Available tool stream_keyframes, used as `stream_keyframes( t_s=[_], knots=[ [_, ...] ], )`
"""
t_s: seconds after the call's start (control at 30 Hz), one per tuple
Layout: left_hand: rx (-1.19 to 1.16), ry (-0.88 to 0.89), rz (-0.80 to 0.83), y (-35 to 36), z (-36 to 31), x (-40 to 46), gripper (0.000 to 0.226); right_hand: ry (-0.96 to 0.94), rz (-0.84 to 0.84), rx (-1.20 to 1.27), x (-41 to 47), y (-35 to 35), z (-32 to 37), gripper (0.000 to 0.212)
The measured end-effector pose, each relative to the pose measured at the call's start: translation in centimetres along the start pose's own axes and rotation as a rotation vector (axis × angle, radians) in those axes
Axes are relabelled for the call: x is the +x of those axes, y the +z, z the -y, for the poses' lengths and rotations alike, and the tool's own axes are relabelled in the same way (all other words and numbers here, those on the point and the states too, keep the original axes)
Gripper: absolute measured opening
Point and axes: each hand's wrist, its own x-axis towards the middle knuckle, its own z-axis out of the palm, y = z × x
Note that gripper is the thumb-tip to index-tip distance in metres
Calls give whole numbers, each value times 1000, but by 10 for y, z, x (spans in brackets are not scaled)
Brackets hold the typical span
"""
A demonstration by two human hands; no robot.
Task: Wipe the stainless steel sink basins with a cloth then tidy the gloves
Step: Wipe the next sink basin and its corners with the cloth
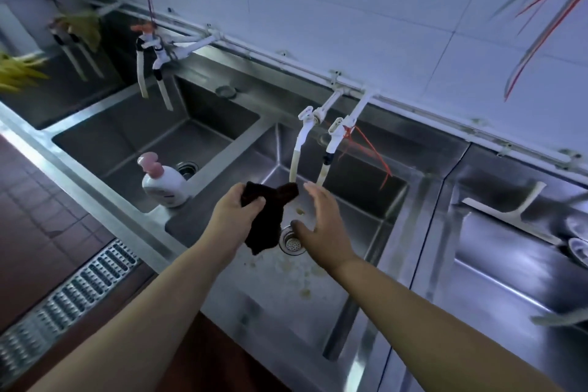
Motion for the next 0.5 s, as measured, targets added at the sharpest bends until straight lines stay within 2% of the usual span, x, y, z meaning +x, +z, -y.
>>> stream_keyframes(
  t_s=[0.13, 0.27, 0.33, 0.5],
  knots=[
    [49, -41, 98, -16, 12, 32, 15, 249, 110, 235, 35, 8, -5, 78],
    [87, -48, 197, -30, 26, 66, 17, 327, 251, 294, 59, 23, -7, 78],
    [108, -53, 253, -41, 37, 89, 19, 374, 247, 259, 71, 41, -6, 65],
    [227, -113, 384, -72, 70, 142, 16, 534, 135, 53, 87, 95, -3, 7]
  ],
)
